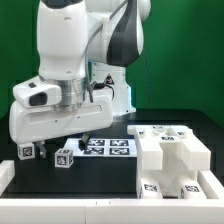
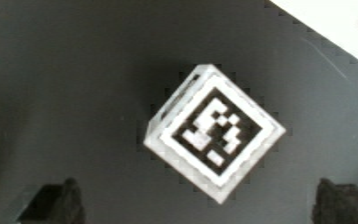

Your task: Assemble chair

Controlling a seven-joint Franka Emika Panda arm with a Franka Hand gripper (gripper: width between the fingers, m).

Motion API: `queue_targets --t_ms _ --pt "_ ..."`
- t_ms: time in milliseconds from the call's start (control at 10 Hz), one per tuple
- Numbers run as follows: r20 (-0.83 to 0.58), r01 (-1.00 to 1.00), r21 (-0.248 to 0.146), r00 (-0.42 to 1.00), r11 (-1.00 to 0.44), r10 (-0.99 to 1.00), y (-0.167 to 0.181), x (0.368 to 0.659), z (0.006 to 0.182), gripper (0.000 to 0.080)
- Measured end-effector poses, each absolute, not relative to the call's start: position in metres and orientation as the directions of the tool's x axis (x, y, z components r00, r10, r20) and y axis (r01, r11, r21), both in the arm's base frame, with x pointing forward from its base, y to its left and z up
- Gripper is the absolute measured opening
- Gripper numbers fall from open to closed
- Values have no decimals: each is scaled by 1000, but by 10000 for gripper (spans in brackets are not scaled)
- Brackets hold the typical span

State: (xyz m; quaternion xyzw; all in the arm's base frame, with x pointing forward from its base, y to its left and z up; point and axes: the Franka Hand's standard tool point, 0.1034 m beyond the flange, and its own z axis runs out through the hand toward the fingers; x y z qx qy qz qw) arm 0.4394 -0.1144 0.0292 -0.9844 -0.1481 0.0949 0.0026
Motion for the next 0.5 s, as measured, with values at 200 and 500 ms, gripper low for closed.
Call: queue_targets --t_ms 200,500 --pt "-280 -34 -31 960 -999 -24 -112 447 32 649" --pt "-278 -104 -28 956 -994 -93 -111 449 30 649"
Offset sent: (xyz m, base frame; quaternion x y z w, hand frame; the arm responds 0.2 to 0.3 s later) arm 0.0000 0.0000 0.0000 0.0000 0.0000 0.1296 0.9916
